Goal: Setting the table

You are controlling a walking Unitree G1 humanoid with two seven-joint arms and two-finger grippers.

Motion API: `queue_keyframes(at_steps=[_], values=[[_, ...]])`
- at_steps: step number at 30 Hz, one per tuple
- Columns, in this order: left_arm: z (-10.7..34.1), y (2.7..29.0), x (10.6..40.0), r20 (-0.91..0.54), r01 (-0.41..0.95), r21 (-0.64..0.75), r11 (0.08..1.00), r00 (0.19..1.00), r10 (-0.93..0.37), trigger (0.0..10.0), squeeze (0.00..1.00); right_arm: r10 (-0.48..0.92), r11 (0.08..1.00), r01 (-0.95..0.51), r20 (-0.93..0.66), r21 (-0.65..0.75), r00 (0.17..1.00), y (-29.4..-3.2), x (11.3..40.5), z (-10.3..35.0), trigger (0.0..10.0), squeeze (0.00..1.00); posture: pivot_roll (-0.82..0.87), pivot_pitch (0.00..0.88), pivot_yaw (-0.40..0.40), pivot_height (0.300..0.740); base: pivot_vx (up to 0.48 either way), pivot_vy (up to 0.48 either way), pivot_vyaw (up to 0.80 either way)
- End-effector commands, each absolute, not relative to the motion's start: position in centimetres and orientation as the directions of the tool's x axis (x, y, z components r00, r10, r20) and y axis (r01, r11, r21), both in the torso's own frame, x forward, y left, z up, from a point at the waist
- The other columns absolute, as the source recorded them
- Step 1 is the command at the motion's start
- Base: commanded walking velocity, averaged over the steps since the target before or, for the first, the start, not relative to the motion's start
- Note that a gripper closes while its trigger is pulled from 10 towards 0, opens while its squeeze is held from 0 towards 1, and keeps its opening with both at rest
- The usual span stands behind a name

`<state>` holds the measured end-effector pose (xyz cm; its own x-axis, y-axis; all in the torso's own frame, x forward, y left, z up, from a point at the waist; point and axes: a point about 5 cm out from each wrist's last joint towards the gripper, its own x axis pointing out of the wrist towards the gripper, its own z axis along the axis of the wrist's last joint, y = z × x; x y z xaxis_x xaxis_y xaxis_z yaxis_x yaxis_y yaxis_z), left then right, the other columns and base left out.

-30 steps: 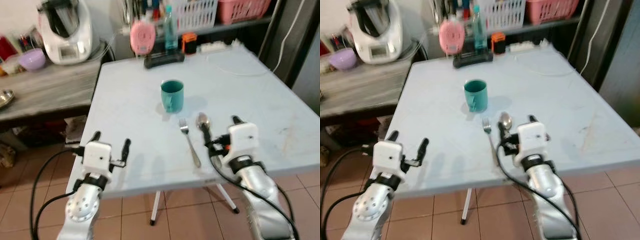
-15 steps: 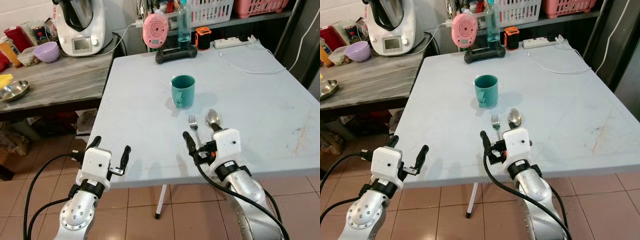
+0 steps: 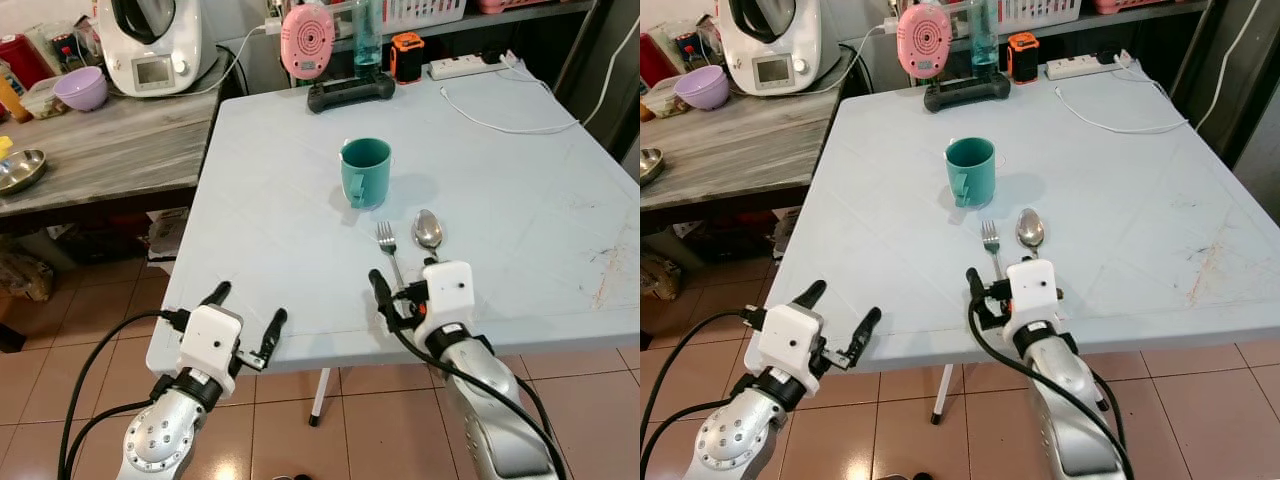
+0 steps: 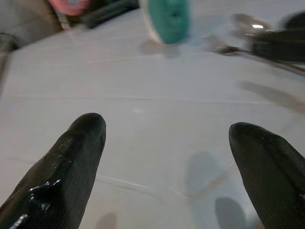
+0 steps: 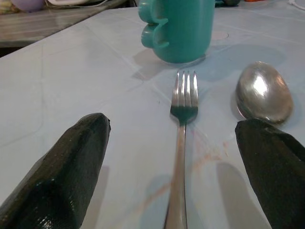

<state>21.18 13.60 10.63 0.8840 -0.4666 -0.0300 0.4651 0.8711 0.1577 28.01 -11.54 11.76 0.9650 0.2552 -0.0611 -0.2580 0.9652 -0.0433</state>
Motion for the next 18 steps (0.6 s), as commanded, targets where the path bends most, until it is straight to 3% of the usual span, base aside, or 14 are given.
queue_keyframes(at_steps=[1, 14, 18], values=[[10.9, 13.8, 21.0, -0.030, 0.487, 0.156, 0.859, 0.872, -0.489, 10.0, 0.00, 0.258, 0.965, -0.261, -0.075, -0.034, 0.963, -11.1, 28.2, 11.6, 10.0, 0.00, -0.06, 0.141, 0.148, 0.740, 0.000, 0.000, 0.00], [11.1, 13.5, 21.0, -0.051, 0.632, -0.052, 0.773, 0.771, -0.635, 10.0, 0.00, 0.192, 0.979, -0.199, -0.126, -0.046, 0.973, -11.0, 30.0, 11.0, 10.0, 0.00, -0.08, 0.124, 0.130, 0.740, 0.000, 0.000, 0.00], [11.4, 13.4, 21.1, -0.047, 0.655, -0.060, 0.754, 0.752, -0.657, 10.0, 0.00, 0.196, 0.980, -0.201, -0.156, -0.016, 0.968, -10.6, 30.4, 10.6, 10.0, 0.00, -0.08, 0.123, 0.131, 0.740, 0.000, 0.000, 0.00]])
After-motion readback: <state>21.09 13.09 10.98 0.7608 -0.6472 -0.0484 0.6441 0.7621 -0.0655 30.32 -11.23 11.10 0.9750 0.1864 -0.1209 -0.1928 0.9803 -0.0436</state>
